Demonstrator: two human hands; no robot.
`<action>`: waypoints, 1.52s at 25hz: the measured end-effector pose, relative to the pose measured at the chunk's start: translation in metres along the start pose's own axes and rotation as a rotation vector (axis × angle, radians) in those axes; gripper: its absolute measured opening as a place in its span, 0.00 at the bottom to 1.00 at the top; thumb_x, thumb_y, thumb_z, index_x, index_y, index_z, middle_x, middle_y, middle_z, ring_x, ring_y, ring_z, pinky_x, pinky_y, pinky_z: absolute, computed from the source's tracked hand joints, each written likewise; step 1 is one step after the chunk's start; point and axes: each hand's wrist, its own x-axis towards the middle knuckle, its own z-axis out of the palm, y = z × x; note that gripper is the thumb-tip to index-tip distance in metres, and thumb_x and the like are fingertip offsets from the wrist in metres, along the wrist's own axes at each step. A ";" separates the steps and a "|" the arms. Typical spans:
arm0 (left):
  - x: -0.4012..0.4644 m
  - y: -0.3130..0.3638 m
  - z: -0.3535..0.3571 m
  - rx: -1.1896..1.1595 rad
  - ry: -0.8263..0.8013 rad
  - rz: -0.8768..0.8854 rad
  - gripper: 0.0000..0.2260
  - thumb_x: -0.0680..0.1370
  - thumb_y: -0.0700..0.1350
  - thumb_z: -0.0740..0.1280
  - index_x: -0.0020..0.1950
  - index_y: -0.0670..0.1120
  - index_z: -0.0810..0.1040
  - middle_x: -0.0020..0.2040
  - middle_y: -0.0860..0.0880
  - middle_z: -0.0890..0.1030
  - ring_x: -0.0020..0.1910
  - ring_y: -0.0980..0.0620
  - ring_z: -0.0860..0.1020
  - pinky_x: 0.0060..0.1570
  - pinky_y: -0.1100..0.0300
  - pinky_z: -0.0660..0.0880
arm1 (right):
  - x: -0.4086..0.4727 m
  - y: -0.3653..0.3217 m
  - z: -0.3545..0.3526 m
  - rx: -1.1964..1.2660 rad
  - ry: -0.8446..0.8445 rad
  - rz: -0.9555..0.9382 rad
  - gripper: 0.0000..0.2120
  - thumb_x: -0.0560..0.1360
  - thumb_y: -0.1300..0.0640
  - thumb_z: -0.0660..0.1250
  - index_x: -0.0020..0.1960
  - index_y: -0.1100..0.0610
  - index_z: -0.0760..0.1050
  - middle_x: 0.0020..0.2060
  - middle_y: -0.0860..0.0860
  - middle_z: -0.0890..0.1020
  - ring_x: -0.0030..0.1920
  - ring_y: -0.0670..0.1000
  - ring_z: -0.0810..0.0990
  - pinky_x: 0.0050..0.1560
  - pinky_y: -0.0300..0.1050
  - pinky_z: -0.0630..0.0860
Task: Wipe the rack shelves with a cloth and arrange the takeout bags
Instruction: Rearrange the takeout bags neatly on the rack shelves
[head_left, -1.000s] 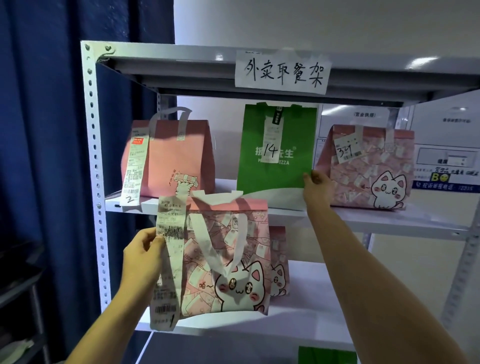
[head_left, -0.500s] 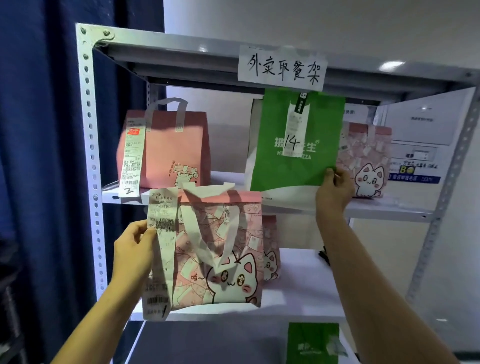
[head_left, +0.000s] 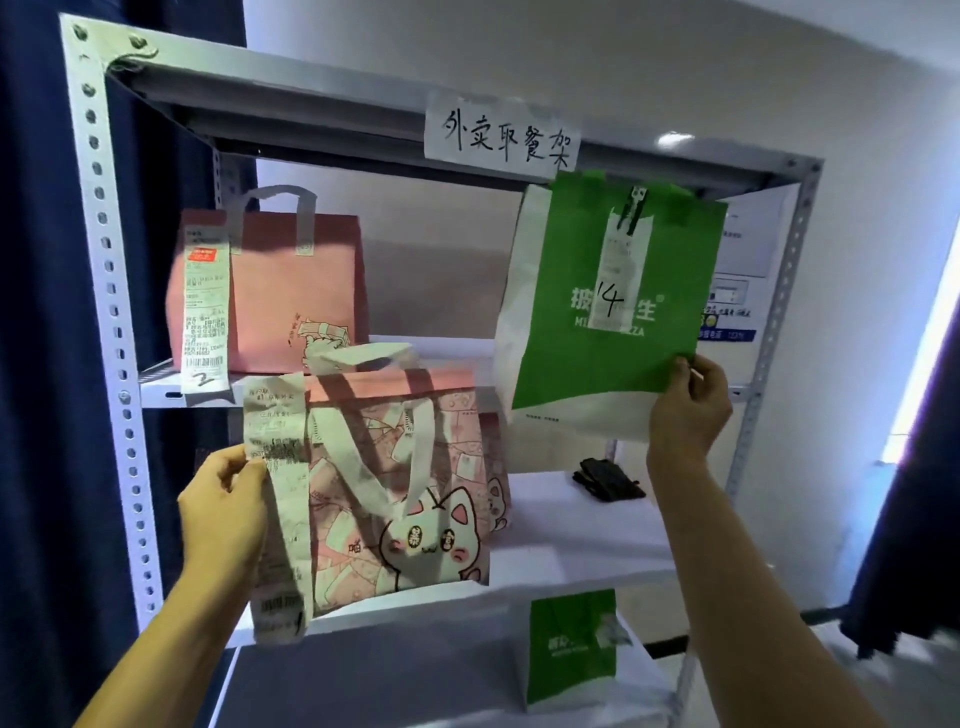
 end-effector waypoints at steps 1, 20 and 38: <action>-0.002 -0.001 0.002 -0.005 -0.022 -0.002 0.08 0.78 0.41 0.64 0.48 0.52 0.81 0.42 0.52 0.82 0.38 0.52 0.76 0.38 0.55 0.73 | -0.005 -0.001 -0.012 -0.001 0.017 -0.009 0.05 0.82 0.59 0.64 0.51 0.52 0.77 0.46 0.44 0.82 0.47 0.43 0.81 0.50 0.40 0.80; -0.048 -0.054 0.048 0.034 -0.160 -0.106 0.10 0.77 0.40 0.62 0.54 0.48 0.81 0.51 0.47 0.83 0.48 0.48 0.80 0.49 0.47 0.77 | -0.072 0.130 -0.202 -0.237 0.173 0.156 0.05 0.82 0.56 0.64 0.56 0.55 0.77 0.50 0.50 0.82 0.56 0.58 0.81 0.61 0.58 0.79; -0.082 -0.077 0.138 0.200 0.029 -0.060 0.11 0.81 0.43 0.64 0.45 0.57 0.81 0.42 0.60 0.84 0.44 0.56 0.80 0.40 0.57 0.73 | 0.055 0.298 -0.147 -0.181 -0.100 0.360 0.05 0.82 0.58 0.63 0.54 0.53 0.77 0.52 0.53 0.82 0.52 0.53 0.80 0.57 0.51 0.79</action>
